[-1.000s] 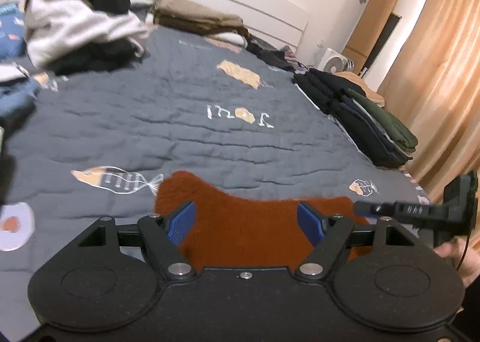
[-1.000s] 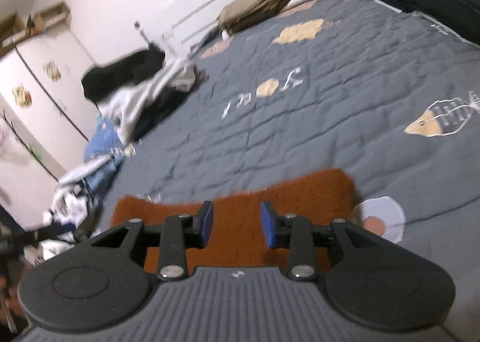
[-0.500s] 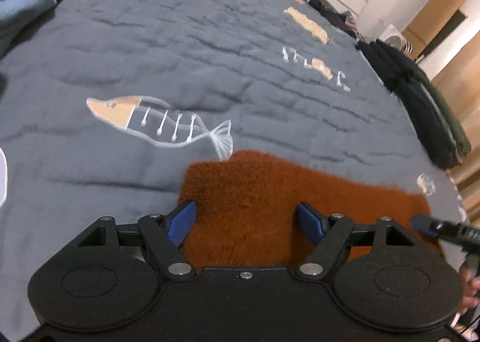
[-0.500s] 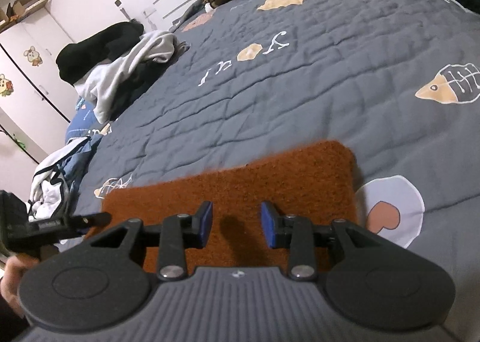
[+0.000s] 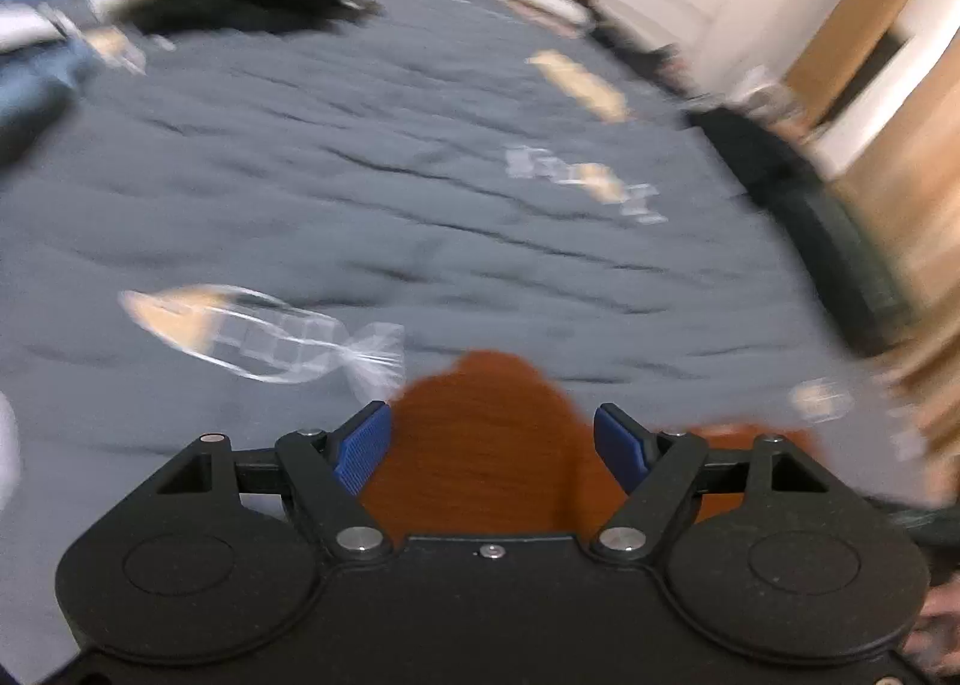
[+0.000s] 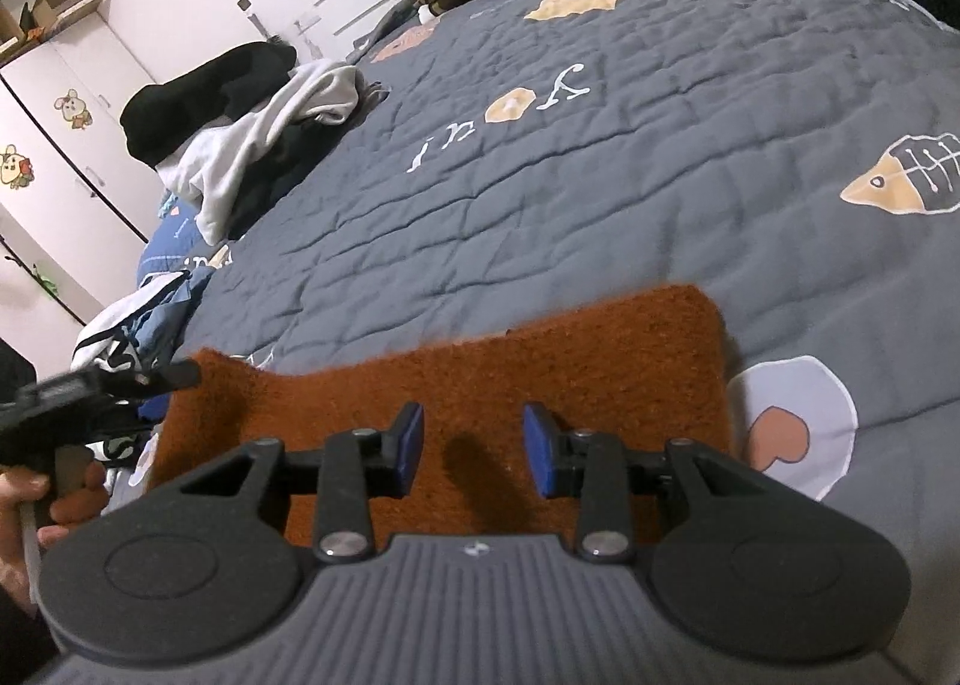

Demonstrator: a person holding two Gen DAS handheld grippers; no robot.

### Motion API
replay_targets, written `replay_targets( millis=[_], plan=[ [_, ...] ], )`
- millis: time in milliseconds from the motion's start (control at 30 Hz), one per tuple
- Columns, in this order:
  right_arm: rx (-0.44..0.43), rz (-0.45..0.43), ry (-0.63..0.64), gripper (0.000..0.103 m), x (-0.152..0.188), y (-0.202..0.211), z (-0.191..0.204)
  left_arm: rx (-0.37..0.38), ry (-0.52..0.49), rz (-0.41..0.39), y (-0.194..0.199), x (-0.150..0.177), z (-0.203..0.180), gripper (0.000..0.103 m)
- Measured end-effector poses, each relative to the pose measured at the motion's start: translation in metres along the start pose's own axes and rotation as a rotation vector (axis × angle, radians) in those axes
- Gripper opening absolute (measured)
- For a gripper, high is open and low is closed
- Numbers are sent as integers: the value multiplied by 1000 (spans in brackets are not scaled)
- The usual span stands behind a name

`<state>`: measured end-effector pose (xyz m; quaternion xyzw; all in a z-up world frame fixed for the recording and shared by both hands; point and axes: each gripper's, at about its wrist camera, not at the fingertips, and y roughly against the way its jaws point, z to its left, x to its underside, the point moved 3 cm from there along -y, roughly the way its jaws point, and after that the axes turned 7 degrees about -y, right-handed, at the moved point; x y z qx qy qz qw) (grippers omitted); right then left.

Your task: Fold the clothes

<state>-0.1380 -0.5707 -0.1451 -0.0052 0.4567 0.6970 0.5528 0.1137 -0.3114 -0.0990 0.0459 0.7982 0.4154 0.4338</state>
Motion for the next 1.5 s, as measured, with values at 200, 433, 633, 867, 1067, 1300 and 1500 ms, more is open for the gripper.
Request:
replay_targets(
  millis=[200, 433, 633, 867, 1067, 1300, 1500],
  plan=[
    [6, 5, 7, 36, 1, 1, -3, 19, -3, 51, -12, 8, 14, 76],
    [7, 7, 20, 36, 2, 0, -1, 119, 146, 102, -28, 21, 33, 23],
    [7, 10, 30, 35, 5, -1, -6, 119, 208, 101, -15, 20, 47, 25],
    [14, 18, 15, 35, 3, 1, -8, 92, 273, 12, 5, 8, 65, 46],
    [-17, -14, 5, 36, -4, 9, -2, 140, 245, -53, 7, -1, 46, 44],
    [-30, -31, -12, 36, -10, 10, 1, 324, 200, -196, 41, -13, 14, 58],
    [-6, -8, -11, 36, -6, 0, 0, 291, 137, 46, -11, 9, -11, 61]
  ],
)
